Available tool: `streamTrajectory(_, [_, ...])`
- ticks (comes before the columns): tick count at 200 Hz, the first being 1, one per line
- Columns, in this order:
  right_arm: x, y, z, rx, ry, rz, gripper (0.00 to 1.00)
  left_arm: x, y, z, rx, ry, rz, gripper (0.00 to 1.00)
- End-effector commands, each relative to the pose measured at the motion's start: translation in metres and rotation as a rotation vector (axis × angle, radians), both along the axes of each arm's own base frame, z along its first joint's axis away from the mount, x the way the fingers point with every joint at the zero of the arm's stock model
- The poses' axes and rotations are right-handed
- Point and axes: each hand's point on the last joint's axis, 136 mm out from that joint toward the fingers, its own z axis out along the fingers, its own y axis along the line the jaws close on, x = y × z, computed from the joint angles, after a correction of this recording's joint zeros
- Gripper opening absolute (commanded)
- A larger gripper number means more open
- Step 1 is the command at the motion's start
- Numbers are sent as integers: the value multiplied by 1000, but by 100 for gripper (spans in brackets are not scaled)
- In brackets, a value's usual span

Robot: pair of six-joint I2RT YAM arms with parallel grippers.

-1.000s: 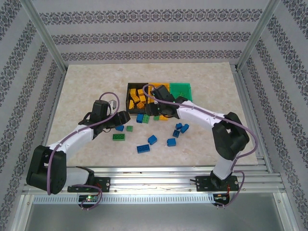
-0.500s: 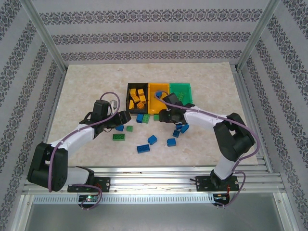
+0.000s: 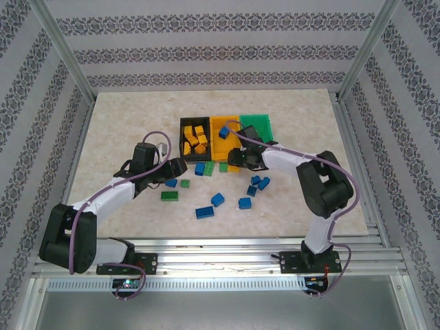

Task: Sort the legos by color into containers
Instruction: Move the container to the center of the table, then move the legos to the center of the table.

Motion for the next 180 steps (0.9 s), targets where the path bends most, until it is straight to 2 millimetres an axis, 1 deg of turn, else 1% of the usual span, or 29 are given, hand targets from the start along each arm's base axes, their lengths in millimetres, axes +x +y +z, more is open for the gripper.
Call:
streamTrajectory(1, [16,10,5,27,-18,18,49,3,2,6,-13,-23,3,62])
streamTrajectory(15, [19,14,6,33,-16,28,49,1,2,6,-14,-21,3,62])
streamTrajectory(37, [16,16,6,20,-16,39,50,-2,4,4,-7,-19,10,62])
streamTrajectory(70, [2,8,-3,-52,-7,55,51,-2,6,1,5,-20,14,62])
streamTrajectory(94, [-8,3,-9,-97,6,68,52,2,4,0,0,-20,9,62])
streamTrajectory(136, [-24,4,-23,-155,44,99,53,9,-2,0,-25,-14,-8,62])
streamTrajectory(160, [-32,3,-25,-175,55,109,53,10,-3,2,-31,-18,-8,62])
streamTrajectory(180, [-39,-5,-25,-204,65,106,54,8,-1,1,-26,-21,-5,62])
